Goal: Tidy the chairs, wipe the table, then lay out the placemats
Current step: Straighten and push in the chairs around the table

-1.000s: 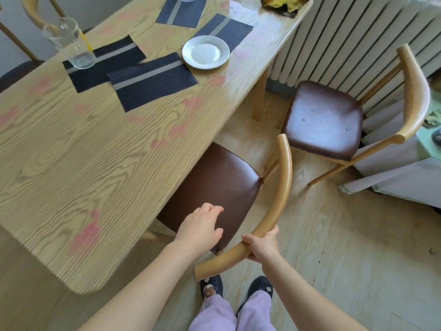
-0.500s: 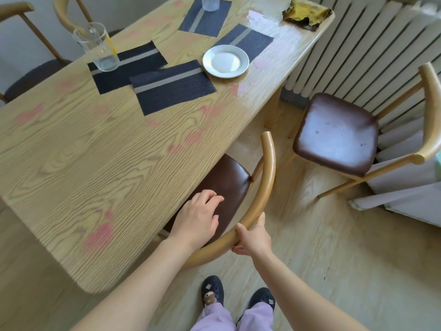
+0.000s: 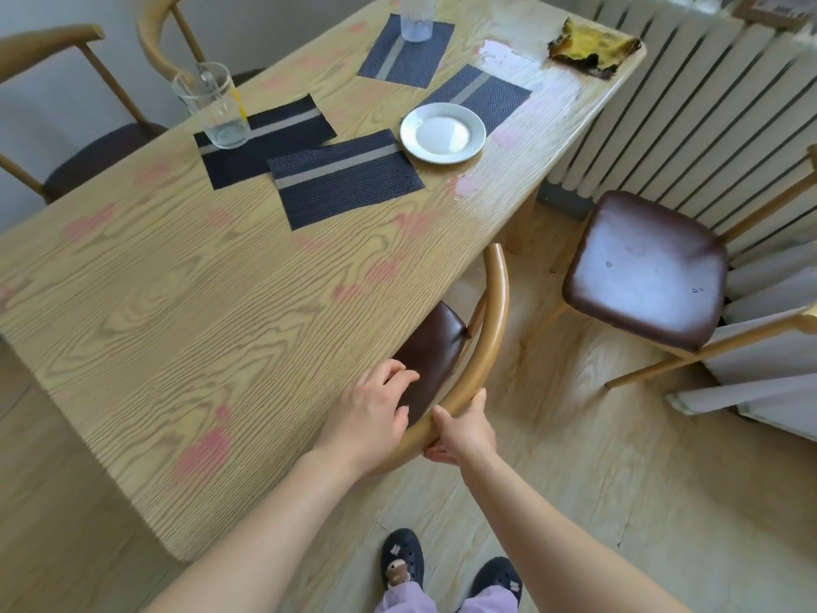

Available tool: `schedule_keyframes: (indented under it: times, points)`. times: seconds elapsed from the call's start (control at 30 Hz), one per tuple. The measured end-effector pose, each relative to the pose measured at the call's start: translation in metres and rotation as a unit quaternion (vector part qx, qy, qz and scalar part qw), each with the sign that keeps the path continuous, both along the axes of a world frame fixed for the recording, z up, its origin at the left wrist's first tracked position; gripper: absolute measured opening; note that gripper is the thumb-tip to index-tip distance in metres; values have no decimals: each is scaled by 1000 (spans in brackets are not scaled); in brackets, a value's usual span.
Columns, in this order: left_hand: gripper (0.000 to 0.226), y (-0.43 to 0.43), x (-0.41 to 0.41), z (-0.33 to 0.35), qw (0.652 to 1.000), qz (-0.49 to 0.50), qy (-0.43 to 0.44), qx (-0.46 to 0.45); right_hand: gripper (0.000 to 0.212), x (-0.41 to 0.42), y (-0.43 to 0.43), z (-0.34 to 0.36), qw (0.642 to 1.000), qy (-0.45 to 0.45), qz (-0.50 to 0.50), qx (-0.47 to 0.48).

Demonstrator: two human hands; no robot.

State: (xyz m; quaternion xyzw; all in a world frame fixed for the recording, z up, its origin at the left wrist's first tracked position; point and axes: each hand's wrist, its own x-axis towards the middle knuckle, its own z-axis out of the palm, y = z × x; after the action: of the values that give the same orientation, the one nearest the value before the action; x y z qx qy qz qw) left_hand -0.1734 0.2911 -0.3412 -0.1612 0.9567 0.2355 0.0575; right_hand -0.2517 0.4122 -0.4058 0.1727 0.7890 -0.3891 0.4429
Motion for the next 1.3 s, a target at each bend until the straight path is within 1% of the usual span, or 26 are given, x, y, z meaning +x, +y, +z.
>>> schedule_keyframes:
  times: [0.1,0.17,0.23,0.3,0.37,0.43,0.53,0.7,1.0,1.3]
  points:
    - [44,-1,-5,6,1000,-5,-2,1,86,-8,5,5,1000,-5,17,0]
    - [44,0,-8,10,1000,-9,-4,6,78,-16,9,13,998,3,60,23]
    - [45,1,-13,15,1000,-20,-2,5,78,-23,15,25,990,40,123,53]
    - [47,3,-21,23,999,-34,-2,1,72,-31,20,38,979,99,165,73]
    - [48,8,-33,34,998,-55,1,-4,62,-40,29,55,973,139,169,68]
    - [48,13,-43,45,998,-67,7,-4,54,-47,35,73,971,156,175,51]
    - [47,25,-65,66,995,-92,34,-8,45,-60,51,106,966,195,163,37]
    - [51,55,-105,91,988,-141,60,-24,40,-91,87,145,956,257,133,50]
    - [54,121,-184,114,974,-209,77,-40,31,-153,169,177,956,289,23,44]
    - [54,202,-298,121,968,-227,85,-65,30,-256,246,191,948,315,21,38]
